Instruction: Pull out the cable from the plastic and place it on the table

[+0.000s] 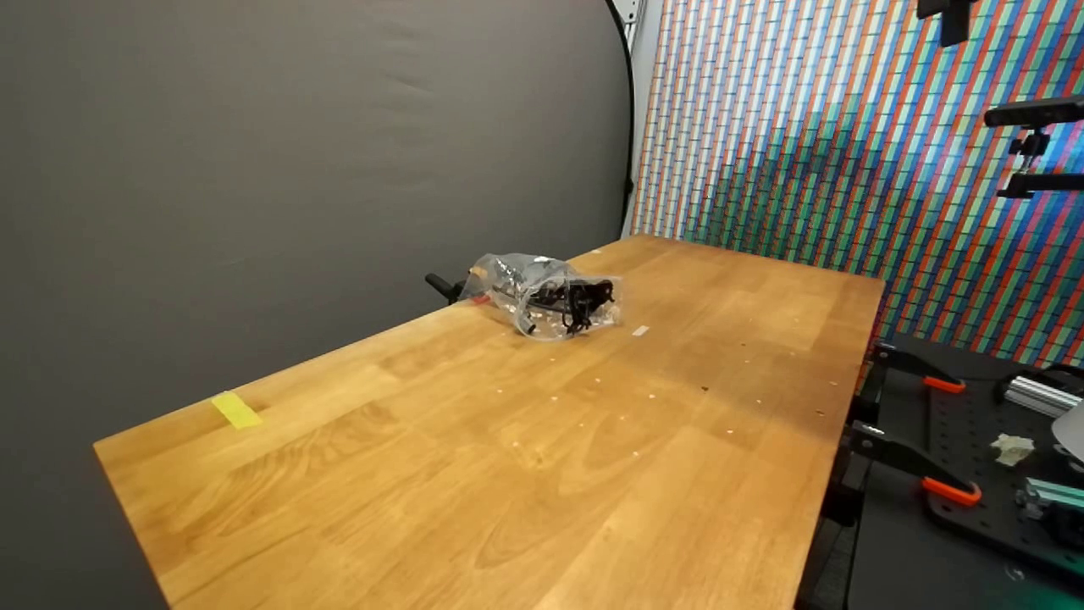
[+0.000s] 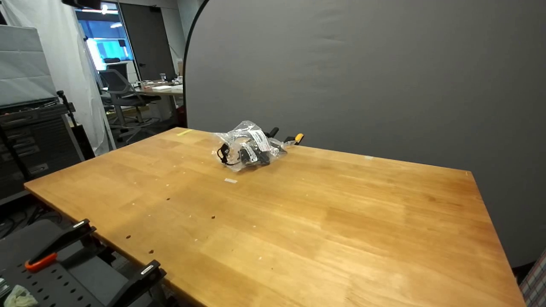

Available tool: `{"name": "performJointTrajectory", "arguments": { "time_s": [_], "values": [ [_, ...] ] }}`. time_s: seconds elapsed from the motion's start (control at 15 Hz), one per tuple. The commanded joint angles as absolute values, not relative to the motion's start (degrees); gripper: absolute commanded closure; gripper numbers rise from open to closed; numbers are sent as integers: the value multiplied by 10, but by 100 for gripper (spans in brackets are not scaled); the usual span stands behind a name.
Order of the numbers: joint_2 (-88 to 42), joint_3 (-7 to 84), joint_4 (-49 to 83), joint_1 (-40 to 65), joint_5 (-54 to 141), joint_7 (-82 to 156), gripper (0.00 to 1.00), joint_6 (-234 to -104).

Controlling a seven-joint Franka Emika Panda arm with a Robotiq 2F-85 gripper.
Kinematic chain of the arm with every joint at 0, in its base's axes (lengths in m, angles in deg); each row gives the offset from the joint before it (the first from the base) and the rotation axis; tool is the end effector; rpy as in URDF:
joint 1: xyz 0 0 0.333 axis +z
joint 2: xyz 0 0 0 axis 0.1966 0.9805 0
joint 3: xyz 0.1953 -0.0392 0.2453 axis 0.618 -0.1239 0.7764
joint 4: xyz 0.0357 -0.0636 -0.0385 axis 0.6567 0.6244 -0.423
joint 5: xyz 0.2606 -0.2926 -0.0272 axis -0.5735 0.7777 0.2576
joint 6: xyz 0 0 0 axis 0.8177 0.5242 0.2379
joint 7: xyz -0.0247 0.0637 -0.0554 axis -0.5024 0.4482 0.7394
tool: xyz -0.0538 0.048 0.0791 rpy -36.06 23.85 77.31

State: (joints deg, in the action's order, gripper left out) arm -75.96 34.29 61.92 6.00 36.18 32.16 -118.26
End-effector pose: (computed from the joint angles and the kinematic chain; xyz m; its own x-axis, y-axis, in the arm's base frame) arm 0.3158 -0.0724 0.5177 0.9453 -0.1591 -0.2850 -0.2084 -0.9661 -0.1521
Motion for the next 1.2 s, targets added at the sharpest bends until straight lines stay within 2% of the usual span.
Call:
{"name": "performJointTrajectory", "arguments": {
  "time_s": [0.0,0.27,0.6,0.87,1.13],
  "values": [
    [-667,380,573,81,342,335,0,-1222],
    [-572,420,541,95,316,394,0,-1289],
    [-480,455,525,105,321,491,0,-1445],
    [-415,465,527,112,334,573,0,-1576],
    [-360,465,519,130,345,637,0,-1635]
  ]
}}
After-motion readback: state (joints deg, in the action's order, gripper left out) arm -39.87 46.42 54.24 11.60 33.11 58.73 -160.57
